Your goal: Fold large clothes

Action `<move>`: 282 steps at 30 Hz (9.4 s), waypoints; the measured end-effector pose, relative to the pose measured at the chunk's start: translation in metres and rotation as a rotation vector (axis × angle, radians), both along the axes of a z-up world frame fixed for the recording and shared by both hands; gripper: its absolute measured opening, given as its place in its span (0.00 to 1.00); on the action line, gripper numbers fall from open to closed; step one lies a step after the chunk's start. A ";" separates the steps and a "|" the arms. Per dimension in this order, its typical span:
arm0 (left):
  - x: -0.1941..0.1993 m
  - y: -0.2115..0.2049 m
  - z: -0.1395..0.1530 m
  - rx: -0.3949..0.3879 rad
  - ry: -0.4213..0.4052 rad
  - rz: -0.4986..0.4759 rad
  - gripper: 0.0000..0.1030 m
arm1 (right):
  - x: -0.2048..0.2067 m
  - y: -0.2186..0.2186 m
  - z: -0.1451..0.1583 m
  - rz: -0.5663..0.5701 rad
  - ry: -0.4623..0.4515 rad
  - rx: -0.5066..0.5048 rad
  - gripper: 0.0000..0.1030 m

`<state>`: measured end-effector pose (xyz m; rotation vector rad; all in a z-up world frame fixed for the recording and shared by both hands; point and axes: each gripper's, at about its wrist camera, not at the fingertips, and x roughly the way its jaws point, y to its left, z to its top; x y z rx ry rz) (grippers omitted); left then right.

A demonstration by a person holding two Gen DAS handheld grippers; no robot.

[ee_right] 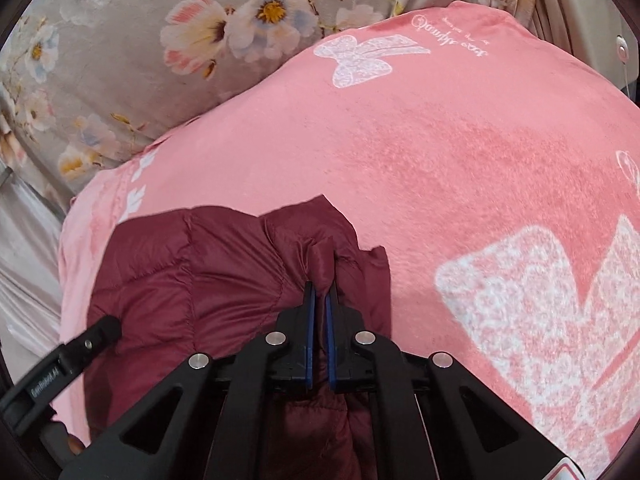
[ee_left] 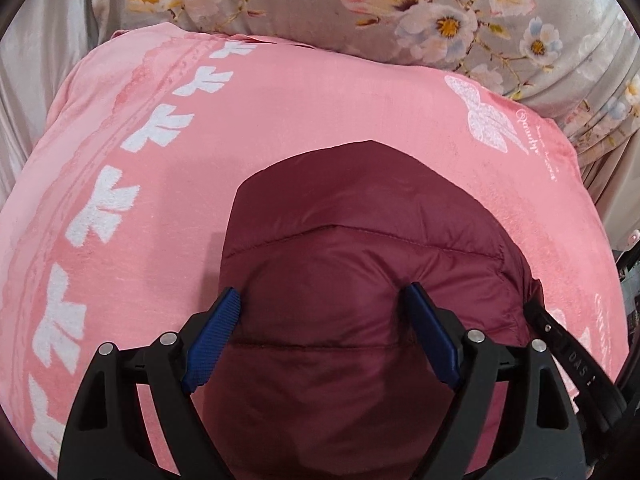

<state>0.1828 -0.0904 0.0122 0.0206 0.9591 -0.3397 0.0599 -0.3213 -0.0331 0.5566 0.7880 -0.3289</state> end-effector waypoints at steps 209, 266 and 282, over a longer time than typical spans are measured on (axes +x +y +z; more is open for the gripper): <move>0.169 0.063 -0.034 0.081 -0.245 0.010 0.81 | 0.148 0.097 0.040 0.249 -0.331 -0.275 0.38; 0.112 0.135 -0.070 0.119 -0.065 0.109 0.91 | 0.138 0.115 -0.033 0.314 -0.024 -0.285 0.12; 0.067 0.109 0.001 0.079 -0.210 0.127 0.90 | 0.095 0.133 0.015 0.348 -0.131 -0.313 0.23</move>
